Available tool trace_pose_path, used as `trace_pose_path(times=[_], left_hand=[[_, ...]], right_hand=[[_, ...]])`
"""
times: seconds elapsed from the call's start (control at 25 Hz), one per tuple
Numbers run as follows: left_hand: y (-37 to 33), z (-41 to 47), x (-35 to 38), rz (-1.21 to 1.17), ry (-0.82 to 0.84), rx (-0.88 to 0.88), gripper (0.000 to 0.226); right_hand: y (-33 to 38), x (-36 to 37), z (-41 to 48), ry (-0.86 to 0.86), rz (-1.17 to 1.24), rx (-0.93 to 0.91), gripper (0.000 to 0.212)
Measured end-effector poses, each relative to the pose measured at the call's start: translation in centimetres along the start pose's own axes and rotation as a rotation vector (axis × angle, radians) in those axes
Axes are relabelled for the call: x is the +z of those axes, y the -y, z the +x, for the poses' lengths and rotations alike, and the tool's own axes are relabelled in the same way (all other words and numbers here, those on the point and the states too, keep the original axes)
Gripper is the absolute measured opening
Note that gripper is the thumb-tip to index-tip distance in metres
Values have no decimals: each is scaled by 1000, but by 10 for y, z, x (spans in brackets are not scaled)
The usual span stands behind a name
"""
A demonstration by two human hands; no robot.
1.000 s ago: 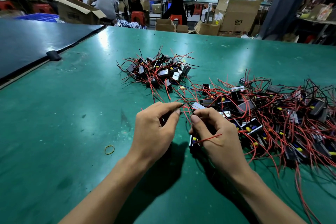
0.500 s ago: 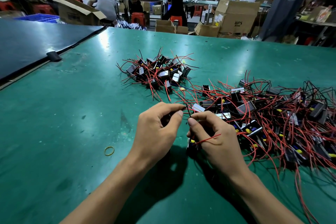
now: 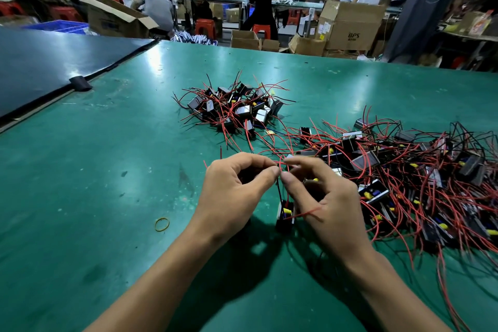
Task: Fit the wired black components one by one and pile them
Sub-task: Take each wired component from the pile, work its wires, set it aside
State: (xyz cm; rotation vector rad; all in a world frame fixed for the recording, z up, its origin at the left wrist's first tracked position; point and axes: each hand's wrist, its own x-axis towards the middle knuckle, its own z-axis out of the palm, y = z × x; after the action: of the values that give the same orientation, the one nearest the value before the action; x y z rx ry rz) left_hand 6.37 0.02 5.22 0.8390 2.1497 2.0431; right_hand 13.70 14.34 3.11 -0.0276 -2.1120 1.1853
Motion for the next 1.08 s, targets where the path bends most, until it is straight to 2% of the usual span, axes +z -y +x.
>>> trace_pose_path(times=[0.08,0.16,0.28,0.44,0.52,0.6,0.68,0.8,0.88,0.96,1.0,1.08], left_hand=[[-2,2,-3,45,68,23,7],[-3,3,-7,88,130,30,7],[-2,4,-12,127,211,43,6],[-1,4,-15,196,202,105,2],[0,2,-11,256,146,200,2],[1,-1,-7,383,102,357,2],[2,-3,-5,428,104,434,2],[3,-1,-6,408,120,421,4],[4,-1,-6,395,115,372,4],[5,1,-7,333,116,267,3],[5,1,-8,307,135,217,3],[4,2,-11,300,197,163,3]], right_hand=[[-4,-8,6,5,-135,-212,30],[-8,-12,8,49,-226,-336,32],[-11,-13,8,83,-228,-338,25],[-3,-13,10,124,-241,-316,13],[3,-11,7,133,-237,-178,15],[9,-9,8,178,-92,103,24],[10,-11,11,194,34,309,28],[10,-15,12,212,110,415,23],[9,-15,10,153,-10,229,16],[4,-20,8,96,-212,-109,5],[0,-22,6,104,-279,-254,7],[-7,-25,5,123,-380,-398,10]])
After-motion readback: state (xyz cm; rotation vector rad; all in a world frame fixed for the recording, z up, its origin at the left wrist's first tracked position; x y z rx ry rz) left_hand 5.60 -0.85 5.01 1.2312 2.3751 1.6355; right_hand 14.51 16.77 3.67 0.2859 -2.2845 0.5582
